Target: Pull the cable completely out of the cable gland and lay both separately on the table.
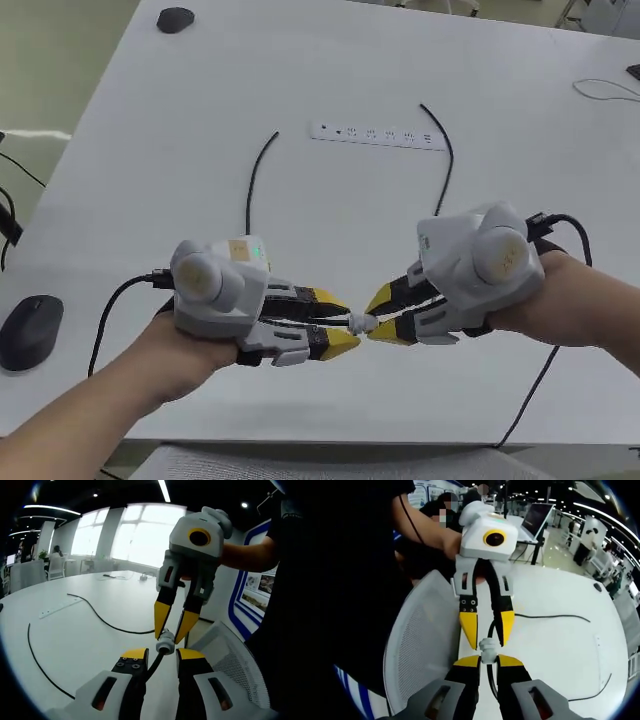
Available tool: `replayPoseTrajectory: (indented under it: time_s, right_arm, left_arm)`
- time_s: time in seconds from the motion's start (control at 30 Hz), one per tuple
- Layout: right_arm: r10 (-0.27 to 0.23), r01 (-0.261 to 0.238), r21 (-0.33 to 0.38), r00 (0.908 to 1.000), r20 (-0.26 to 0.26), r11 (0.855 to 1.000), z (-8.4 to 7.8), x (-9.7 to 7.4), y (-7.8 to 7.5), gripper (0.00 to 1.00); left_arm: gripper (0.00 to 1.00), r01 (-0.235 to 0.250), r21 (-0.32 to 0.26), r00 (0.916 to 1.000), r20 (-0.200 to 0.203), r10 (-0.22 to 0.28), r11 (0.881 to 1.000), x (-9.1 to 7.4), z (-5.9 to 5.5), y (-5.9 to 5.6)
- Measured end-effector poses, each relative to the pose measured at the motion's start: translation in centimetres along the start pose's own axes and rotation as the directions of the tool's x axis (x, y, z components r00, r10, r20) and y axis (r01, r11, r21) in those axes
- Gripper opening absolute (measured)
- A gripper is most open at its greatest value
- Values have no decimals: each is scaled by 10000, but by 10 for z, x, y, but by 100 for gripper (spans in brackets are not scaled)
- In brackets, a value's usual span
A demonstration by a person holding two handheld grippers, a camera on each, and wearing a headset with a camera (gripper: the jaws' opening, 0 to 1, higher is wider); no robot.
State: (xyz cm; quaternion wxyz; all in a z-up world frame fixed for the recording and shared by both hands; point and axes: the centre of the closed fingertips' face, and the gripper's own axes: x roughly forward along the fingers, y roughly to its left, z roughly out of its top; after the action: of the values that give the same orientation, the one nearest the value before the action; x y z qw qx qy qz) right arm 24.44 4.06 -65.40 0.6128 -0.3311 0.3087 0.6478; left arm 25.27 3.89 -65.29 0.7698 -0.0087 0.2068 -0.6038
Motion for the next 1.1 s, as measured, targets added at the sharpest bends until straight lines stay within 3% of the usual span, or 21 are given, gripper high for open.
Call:
replayPoseTrajectory:
  time_s: [0.37,0.73,1.0,1.1]
  right_arm:
    - [33,-33,-335,10000,24,9994,1,0,3,6]
    - [-39,38,-811,10000,-11,9967,-3,1,5,8]
    - [-14,9,61,9969,785,10000,-1,-2,3,8]
    - [97,-212,896,9918,1273,9958,0,-5,2,9]
  left_arm:
    - [16,196,-12,9996,188,-196,9998,2,3,-5]
    - [15,104,288,9999,29,-105,9995,4,1,-7]
    - [15,137,130,9999,44,-137,9998,3,4,-8]
    - [15,100,-25,9997,203,-99,9999,3,9,-8]
